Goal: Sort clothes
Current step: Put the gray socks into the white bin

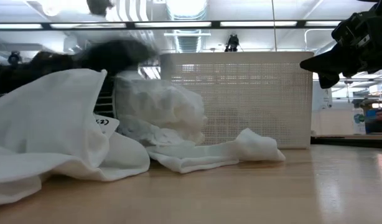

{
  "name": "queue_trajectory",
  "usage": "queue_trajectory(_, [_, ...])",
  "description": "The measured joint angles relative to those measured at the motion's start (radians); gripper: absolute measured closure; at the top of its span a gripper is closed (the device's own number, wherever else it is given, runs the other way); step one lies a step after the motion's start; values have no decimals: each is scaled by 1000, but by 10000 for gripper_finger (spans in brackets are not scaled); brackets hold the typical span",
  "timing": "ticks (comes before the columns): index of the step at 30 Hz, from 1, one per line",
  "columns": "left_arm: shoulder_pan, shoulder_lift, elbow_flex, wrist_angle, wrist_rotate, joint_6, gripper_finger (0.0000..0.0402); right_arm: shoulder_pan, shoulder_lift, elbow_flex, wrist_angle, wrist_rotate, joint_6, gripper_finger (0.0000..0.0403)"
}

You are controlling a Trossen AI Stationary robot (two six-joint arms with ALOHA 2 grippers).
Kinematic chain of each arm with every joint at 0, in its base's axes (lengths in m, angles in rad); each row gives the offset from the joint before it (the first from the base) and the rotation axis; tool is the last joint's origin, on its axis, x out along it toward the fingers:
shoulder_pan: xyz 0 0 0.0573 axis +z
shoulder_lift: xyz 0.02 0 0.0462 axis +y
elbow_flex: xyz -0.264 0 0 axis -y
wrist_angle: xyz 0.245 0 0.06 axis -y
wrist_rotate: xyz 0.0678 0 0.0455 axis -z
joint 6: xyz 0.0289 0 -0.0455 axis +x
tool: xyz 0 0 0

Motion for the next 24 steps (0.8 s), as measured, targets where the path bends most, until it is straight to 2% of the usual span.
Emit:
queue_trajectory(2, [1, 0, -1, -10, 0, 14, 372, 0, 0, 0, 0, 0, 0, 403])
queue_trajectory(4, [1, 0, -1, -11, 0, 24, 390, 0, 0, 0, 0, 0, 0, 403])
queue_trajectory(9, [17, 0, -1, -9, -47, 57, 397, 0, 0, 0, 0, 0, 0, 403])
queue_trajectory(17, [110, -1, -1, -9, -75, 82, 395, 0, 0, 0, 0, 0, 0, 403])
queue_trajectory(24, [253, -6, 3, 82, -81, 289, 399, 0, 0, 0, 0, 0, 0, 403])
